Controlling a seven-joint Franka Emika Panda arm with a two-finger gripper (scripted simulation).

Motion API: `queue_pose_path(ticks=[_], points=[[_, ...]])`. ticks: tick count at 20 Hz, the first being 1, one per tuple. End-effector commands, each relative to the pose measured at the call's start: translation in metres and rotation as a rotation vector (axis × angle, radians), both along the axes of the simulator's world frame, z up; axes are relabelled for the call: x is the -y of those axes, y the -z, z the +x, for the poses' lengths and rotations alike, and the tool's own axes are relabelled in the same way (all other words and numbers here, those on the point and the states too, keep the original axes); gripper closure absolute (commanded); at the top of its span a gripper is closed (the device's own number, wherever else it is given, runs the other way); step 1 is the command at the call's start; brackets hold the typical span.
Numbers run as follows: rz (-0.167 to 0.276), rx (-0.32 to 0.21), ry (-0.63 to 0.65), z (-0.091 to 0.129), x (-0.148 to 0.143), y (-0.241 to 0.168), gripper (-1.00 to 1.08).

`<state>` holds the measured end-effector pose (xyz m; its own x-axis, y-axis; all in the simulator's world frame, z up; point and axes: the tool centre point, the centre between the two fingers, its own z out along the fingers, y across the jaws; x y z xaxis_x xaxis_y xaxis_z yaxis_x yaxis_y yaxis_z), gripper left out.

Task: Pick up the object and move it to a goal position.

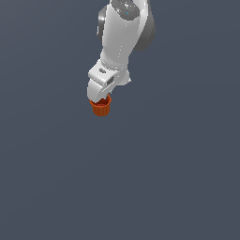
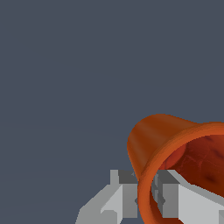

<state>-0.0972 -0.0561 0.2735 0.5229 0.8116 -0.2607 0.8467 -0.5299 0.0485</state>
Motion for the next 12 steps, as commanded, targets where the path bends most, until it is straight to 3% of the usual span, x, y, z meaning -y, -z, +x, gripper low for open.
queue_pose_path(ticks=[1,12], points=[[0.0,0.001,-0.001,-0.007,0.006,-0.012,1.08],[-0.001,0.001,-0.001,-0.018,0.016,-0.031,1.08]])
